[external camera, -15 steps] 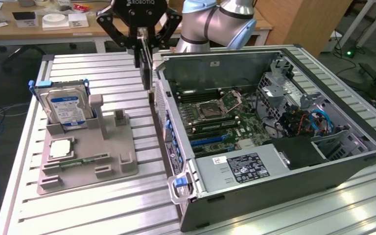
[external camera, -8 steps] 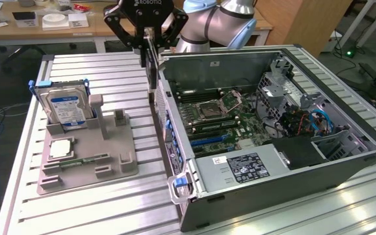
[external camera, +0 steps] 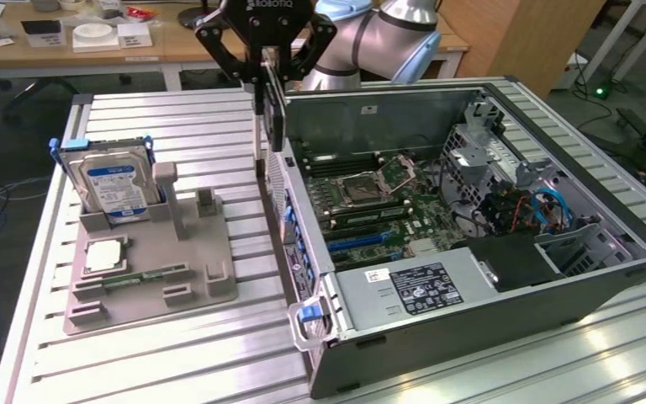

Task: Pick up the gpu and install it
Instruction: 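Pick up the gpu and move the gpu toward the slot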

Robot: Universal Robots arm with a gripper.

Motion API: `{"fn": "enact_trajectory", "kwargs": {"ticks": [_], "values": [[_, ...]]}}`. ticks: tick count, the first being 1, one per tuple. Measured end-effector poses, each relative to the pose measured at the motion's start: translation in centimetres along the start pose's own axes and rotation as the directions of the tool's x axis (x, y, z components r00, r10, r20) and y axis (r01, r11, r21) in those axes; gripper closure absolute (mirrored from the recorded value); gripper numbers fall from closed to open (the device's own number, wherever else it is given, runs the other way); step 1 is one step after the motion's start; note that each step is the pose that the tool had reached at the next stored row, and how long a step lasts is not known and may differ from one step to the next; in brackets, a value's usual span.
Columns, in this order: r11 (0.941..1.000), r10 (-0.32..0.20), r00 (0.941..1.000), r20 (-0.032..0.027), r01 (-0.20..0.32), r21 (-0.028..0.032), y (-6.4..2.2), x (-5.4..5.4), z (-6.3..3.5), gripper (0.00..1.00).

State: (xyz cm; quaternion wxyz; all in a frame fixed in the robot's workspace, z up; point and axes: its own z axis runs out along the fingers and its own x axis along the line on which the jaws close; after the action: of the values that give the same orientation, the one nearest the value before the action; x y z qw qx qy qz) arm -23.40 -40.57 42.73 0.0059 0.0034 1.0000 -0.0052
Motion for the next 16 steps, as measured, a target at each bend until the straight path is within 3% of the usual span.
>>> {"fn": "enact_trajectory", "kwargs": {"ticks": [16], "values": [[1.0000, 0.000, 1.0000, 0.0000, 0.000, -0.0001, 0.02, -3.6, 0.04, 0.72]]}}
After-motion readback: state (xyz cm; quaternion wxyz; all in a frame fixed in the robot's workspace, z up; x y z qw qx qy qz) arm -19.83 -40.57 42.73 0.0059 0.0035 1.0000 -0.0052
